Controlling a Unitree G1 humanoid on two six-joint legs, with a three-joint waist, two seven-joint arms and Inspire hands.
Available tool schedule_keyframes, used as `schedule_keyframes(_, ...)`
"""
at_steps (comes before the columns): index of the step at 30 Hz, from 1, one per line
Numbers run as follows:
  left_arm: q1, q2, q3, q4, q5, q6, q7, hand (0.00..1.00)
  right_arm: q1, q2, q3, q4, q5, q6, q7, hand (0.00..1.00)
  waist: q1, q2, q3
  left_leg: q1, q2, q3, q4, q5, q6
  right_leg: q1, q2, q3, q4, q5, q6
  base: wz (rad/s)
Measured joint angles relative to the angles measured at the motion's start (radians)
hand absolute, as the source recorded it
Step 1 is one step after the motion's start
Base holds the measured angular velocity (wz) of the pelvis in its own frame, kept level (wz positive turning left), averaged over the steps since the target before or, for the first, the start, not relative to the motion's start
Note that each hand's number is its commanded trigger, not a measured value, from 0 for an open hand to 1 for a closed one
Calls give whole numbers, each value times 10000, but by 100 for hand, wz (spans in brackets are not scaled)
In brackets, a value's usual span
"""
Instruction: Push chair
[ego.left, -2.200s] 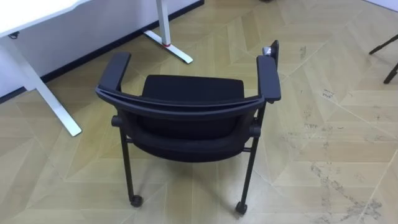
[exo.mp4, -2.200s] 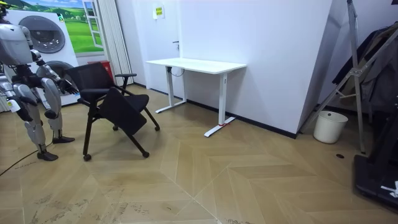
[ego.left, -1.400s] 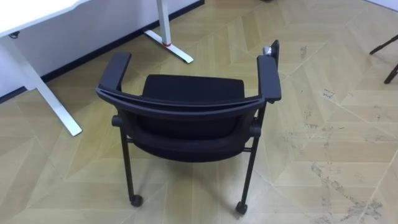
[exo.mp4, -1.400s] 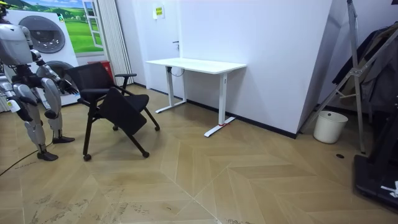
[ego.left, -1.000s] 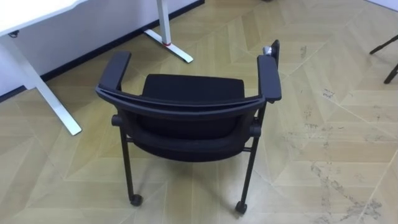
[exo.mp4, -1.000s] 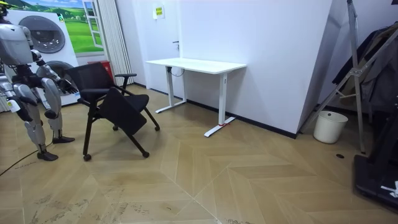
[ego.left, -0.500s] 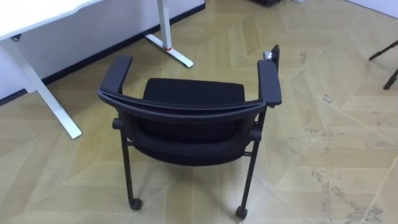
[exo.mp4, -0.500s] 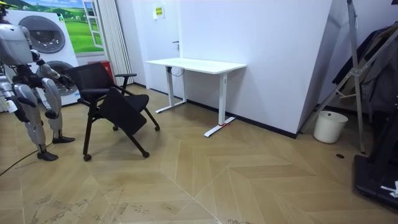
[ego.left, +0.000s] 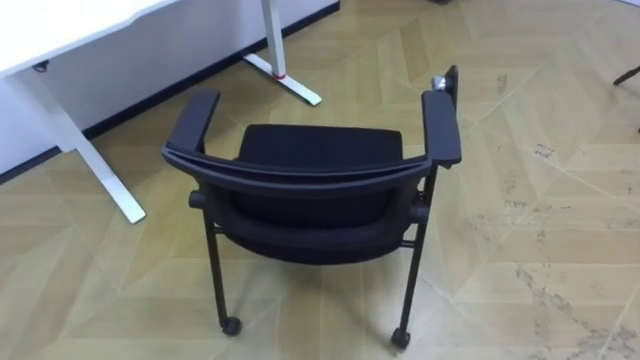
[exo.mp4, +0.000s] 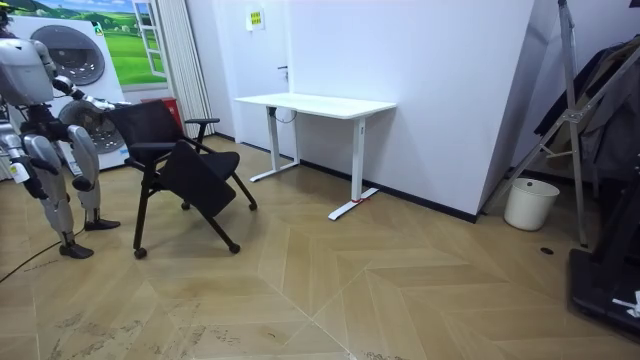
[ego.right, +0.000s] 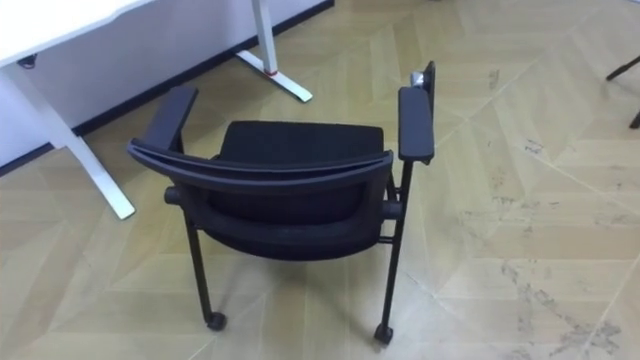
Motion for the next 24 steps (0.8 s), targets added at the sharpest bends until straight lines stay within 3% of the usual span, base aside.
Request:
schedule_keyframes(3,-90,-9,-535,-638,134,52,196,0,-11,-12,16,-80,-88,11,46,0,-218,92,-25,0,0,1,0,1,0,-7,2,43,-4,-1,0,0)
schedule_keyframes(8,-194,-35,-1213,-1224,1750,84,256,0,-4,0,23,-68,-153,92,273,0,-518,124,-16,27,3,8,0,1,1,-5,8,66,-9,-4,2,-1)
schedule_keyframes(16,-260,-65,-1439,-1934,3453,90,527,0,-9,46,213,-51,-36,108,334,0,-651,-125,-24,152,-1,168,1,1,1,-1,28,305,-2,2,-1,-6)
schedule_keyframes(24,-363,-276,-2228,-2459,4570,116,1135,0,5,37,340,-59,354,122,222,0,-730,-23,14,128,3,215,-44,1,0,-28,51,356,-4,1,0,-1)
